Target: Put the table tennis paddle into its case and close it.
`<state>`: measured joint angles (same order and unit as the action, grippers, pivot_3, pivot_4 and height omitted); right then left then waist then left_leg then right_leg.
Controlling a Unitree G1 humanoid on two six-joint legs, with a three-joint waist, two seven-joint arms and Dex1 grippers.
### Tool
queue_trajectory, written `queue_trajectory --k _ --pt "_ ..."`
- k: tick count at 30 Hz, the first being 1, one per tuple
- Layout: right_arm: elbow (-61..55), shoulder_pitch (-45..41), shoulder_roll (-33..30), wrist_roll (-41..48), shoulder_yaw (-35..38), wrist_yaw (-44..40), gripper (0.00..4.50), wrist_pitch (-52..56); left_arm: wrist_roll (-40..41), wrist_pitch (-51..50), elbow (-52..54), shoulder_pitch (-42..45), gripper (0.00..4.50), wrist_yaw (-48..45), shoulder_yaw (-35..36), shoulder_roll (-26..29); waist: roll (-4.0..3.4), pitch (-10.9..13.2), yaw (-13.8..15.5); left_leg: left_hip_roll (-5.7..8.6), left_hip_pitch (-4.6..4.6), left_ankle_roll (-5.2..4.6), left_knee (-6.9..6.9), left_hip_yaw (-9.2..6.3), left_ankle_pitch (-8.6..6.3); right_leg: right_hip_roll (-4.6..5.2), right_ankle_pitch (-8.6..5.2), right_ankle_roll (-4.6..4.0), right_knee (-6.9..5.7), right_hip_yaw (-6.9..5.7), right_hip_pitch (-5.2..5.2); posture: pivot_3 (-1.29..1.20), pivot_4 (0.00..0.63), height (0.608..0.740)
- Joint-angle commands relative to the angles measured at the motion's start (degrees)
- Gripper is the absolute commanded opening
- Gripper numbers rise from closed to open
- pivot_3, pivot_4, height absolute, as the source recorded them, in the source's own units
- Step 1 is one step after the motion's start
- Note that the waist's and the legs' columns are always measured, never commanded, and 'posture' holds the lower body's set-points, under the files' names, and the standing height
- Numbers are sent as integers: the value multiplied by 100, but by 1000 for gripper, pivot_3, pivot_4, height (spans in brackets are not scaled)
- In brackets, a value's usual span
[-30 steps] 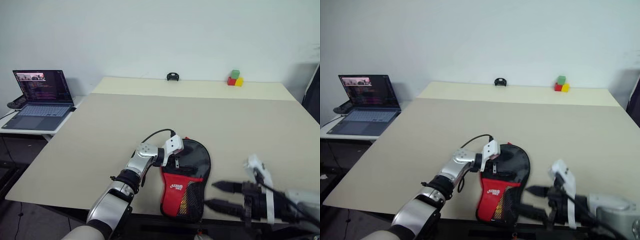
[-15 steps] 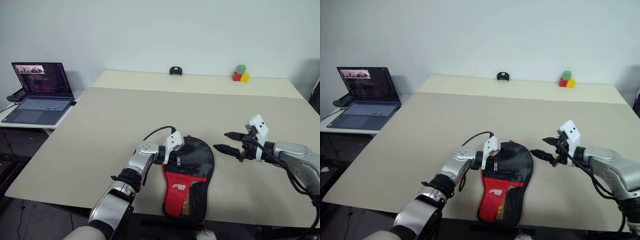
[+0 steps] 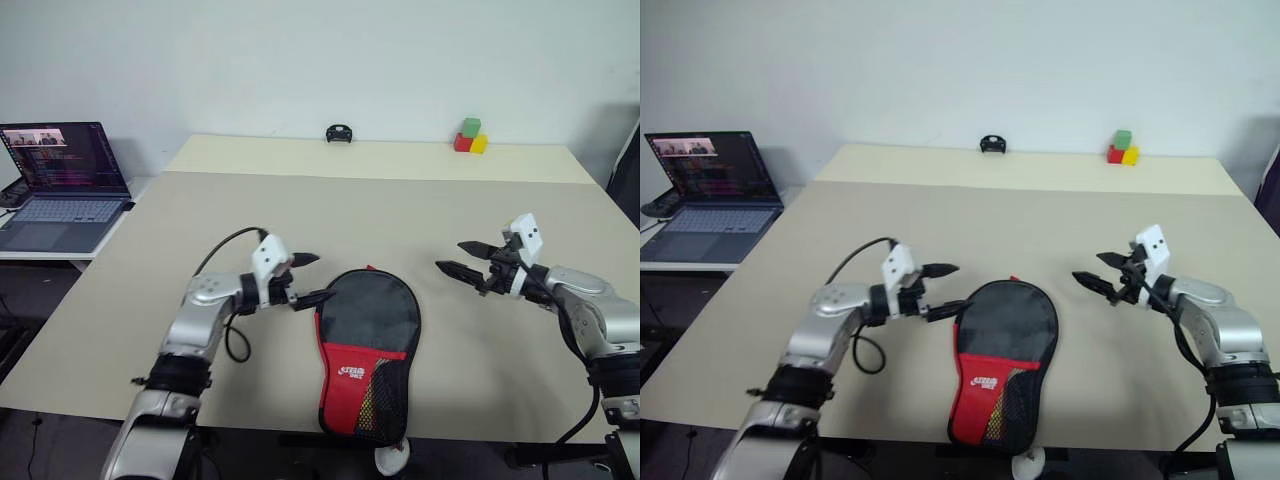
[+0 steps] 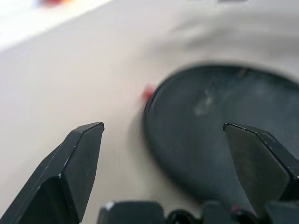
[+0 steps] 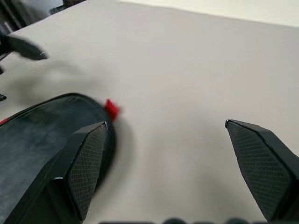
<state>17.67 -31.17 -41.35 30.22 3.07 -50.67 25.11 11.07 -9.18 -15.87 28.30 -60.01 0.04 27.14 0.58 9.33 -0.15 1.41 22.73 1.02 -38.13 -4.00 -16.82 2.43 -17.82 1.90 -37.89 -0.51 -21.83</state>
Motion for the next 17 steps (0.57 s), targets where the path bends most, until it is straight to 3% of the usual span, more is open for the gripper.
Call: queue_trajectory --k 1,8,17 --pt "676 -430 -45 -159 325 -186 4458 -325 136 -104 557 -214 4500 467 276 51 -1 2 21 1 0 0 -3 1 0 3 0 0 -3 0 0 0 150 740" --pt "1870 -925 -138 -686 293 -515 4458 -807 -47 -175 745 -232 4500 1088 200 -32 -1 2 25 6 1 1 -15 2 1 9 1 -1 -12 -3 3 0 150 740" --pt "1706 -724 -321 -947 315 -738 4458 -532 -174 98 135 -206 4500 1205 127 1 -3 2 -12 4 -3 2 -16 12 1 9 1 -1 -21 2 0 0 150 740"
